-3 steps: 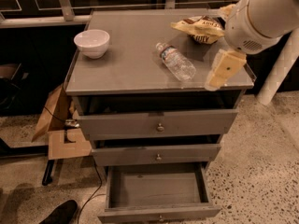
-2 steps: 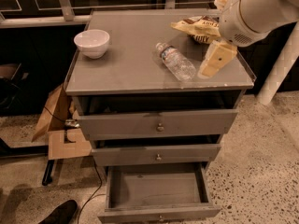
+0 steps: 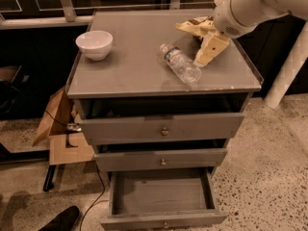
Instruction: Place brown chip bag into bottom drawer
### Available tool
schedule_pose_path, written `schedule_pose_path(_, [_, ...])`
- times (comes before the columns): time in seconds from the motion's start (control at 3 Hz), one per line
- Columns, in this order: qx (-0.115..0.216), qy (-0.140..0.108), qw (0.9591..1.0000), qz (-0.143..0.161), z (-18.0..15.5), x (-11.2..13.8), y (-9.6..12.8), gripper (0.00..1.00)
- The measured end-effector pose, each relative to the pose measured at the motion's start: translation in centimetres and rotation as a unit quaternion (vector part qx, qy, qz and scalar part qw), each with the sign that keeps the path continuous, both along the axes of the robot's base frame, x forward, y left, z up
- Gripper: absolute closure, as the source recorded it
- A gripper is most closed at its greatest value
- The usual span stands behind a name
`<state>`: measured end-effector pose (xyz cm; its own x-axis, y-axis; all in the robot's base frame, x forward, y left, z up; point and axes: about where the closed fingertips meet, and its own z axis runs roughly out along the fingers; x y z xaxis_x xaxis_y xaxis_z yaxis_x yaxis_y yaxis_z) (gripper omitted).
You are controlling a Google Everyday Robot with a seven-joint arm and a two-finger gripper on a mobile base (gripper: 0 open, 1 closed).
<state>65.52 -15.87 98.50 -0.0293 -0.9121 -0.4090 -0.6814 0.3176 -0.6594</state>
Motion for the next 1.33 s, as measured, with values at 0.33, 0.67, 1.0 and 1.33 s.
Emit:
schedule_pose_path(0.33, [0.000, 0.000, 1.0000, 0.000, 0.0, 0.0, 0.0, 0.00])
schedule_pose_path(0.67, [-0.035, -0.031, 0.9985, -0.030, -0.1, 0.8, -3.1, 0.00])
schedule_pose_path(1.0, [-0.059, -0.060, 0.9950, -0.053, 0.2, 1.6, -5.9, 0.00])
schedule_pose_path(1.33, [-0.067, -0.079, 0.9919, -0.074, 0.3, 3.2, -8.5, 0.00])
